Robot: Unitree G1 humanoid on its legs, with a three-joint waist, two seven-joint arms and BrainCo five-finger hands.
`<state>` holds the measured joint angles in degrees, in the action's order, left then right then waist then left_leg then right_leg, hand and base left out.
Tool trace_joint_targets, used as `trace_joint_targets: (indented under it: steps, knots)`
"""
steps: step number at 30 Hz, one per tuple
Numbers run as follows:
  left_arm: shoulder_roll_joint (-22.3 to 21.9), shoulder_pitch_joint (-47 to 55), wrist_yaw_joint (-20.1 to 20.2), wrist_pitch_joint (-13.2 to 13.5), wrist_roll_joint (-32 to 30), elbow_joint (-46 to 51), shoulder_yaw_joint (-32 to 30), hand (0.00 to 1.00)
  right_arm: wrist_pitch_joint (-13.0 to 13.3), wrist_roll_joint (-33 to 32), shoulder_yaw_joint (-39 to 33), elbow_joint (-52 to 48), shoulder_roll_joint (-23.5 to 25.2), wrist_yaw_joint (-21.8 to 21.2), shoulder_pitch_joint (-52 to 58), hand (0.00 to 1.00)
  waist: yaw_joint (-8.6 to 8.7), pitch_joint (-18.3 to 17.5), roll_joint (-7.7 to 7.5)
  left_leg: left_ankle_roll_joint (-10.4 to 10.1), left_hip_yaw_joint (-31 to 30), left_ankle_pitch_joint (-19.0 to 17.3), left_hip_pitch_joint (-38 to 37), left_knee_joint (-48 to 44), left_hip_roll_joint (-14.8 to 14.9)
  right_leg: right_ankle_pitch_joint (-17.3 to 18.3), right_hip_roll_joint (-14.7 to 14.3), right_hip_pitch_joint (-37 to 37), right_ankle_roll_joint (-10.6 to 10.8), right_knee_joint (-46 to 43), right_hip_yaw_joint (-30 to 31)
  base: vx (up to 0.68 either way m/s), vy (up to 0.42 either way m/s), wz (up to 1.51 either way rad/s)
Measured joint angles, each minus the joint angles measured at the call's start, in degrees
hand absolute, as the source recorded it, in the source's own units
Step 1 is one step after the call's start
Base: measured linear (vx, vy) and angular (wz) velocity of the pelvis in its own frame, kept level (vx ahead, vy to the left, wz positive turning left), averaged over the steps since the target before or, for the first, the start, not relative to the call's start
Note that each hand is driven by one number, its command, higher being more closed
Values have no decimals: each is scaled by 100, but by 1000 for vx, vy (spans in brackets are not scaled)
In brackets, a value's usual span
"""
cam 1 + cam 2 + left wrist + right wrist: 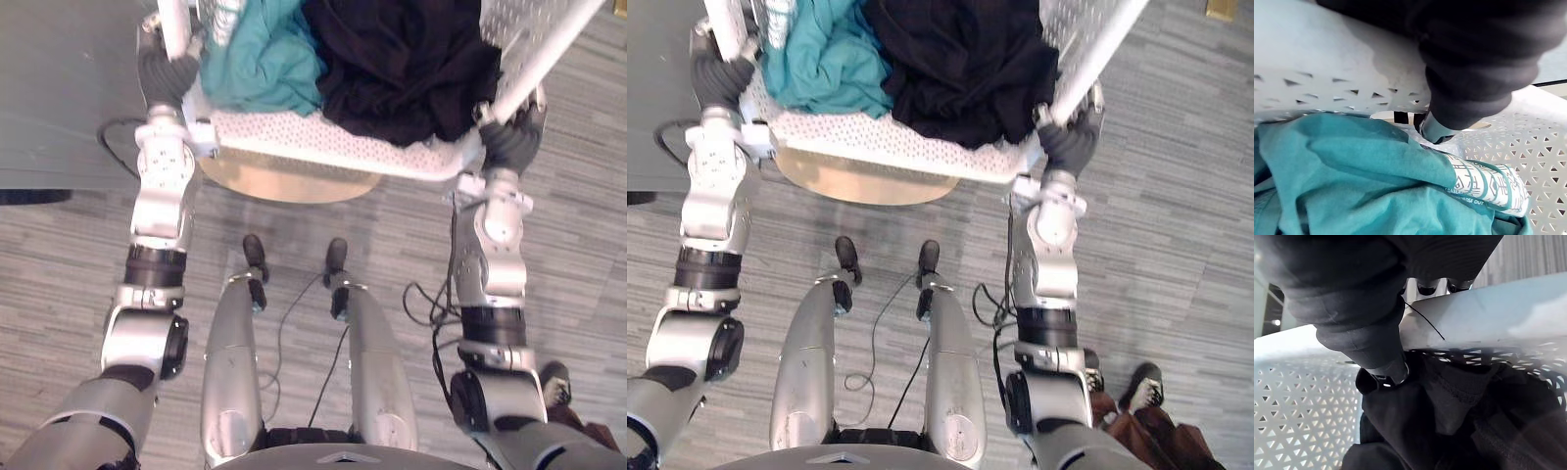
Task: Pick up the laundry basket with both hands and put the clothes into the washing machine.
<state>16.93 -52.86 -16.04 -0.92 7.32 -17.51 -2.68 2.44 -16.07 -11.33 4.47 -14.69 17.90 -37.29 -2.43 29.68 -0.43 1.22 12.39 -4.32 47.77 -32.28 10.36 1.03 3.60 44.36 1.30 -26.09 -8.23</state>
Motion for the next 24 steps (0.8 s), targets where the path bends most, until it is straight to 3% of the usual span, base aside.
trace_joint_targets:
  steps: [6, 16, 17, 18, 24]
  knots:
    - [96, -268, 15, -44, 143, -646, -135, 100, -43, -264, 55, 801, -12, -45, -768, 100, -62, 3, -3, -45, 2, 81, 123, 140, 30, -51, -51, 95, -24, 154, -52, 30, -18, -1]
    - [604, -1674, 199, -75, 225, -2266, 170, 100, 20, -1036, 212, 2495, -440, -610, -2107, 100, -24, 2, -4, -123, -131, 340, 158, 460, 112, -347, -205, -34, -141, 650, -232, -1, -25, 2]
    - [688, -1776, 201, -74, 262, -2387, 257, 100, 54, -1123, 225, 2618, -462, -712, -2198, 0, -11, 2, -4, -122, -126, 371, 161, 536, 111, -392, -212, -34, -134, 707, -236, 0, 0, 0]
    - [744, -1881, 216, -75, 262, -2515, 292, 0, 89, -1217, 292, 2816, -508, -781, -2302, 0, 0, 2, -4, -118, -109, 398, 164, 587, 112, -433, -216, -35, -138, 769, -237, 0, 0, 0]
    - [959, -2411, 275, -75, 257, -2949, 379, 0, 132, -1826, 498, 3540, -687, -1154, -2833, 0, 40, 2, -4, -140, 44, 529, 252, 761, 194, -688, -256, -33, -131, 1143, -318, -7, -9, -3]
